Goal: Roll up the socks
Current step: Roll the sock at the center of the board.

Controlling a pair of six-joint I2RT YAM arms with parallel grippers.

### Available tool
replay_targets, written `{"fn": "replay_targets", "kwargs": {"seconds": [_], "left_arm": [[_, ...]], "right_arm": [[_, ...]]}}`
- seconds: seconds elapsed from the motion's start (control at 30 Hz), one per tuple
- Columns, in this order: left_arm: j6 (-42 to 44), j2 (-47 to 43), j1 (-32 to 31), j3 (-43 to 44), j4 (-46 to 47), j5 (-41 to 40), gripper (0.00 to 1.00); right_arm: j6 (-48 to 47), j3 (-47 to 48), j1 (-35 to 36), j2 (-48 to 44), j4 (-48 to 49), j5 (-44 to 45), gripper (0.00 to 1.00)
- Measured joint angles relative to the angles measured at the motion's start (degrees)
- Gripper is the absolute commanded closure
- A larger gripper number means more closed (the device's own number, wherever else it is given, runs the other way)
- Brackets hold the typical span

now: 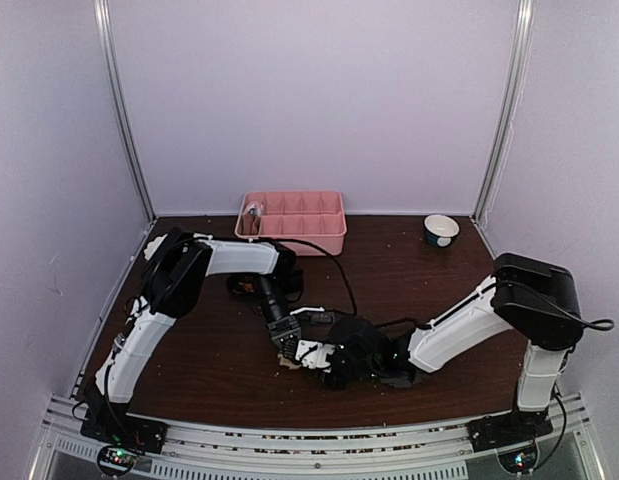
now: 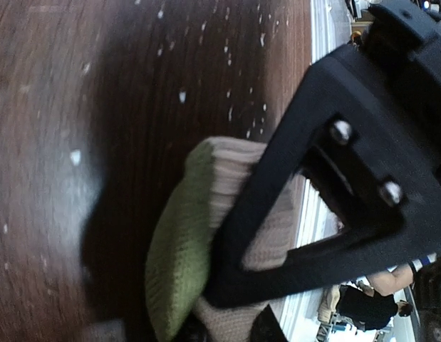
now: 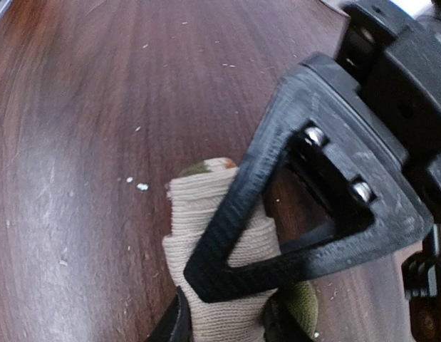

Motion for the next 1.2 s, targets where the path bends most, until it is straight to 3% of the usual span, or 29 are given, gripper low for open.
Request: {"fn": "replay_targets", "kwargs": {"seconds": [0.03,0.1,0.33,0.37,0.4,0.67,0.83,1.03,1.2], "left_arm": [[0.13,0.04,0.09,0.04,-0.31,-0.24,0.72],[0.96,-0.22,0.39,-0.39,-0.66,-0.15,0.6],[2.4,-9.44,0.39,-9.88,7.39,-4.92,0.41],[2.34,-11.61,0.31,-11.96,9.73,-6.71,0.06],[2.38,-13.6,0.24,-13.75,11.78,-8.41,0.03],[0.42,-29.11,0.83,-27.5,31.36,-23.12,0.04],[-0.59,-35.28,1.27,-34.49,41.97,-27.82,0.29],[-0.7,-36.28,-0.61,-37.03,52.63,-33.44,0.28],[-0.9,-36.28,-0.87,-37.27,55.1,-37.35,0.24]], "right_arm": [[-0.35,0.11,-0.15,0.11,0.0,-0.52,0.92],[0.57,0.22,-0.66,0.15,0.11,-1.95,1.0],[4.35,2.25,-3.28,2.12,0.5,-8.81,1.0],[4.9,2.82,-3.85,2.49,0.35,-9.99,1.0],[5.99,3.74,-4.81,3.1,0.11,-11.85,1.0],[12.81,6.19,-11.58,5.55,-0.24,-25.99,1.0],[14.67,8.83,-13.33,8.59,-0.09,-33.73,1.0],[19.69,10.25,-16.04,11.72,2.86,-43.25,1.0],[22.93,11.93,-17.55,14.08,3.87,-50.21,1.0]]}}
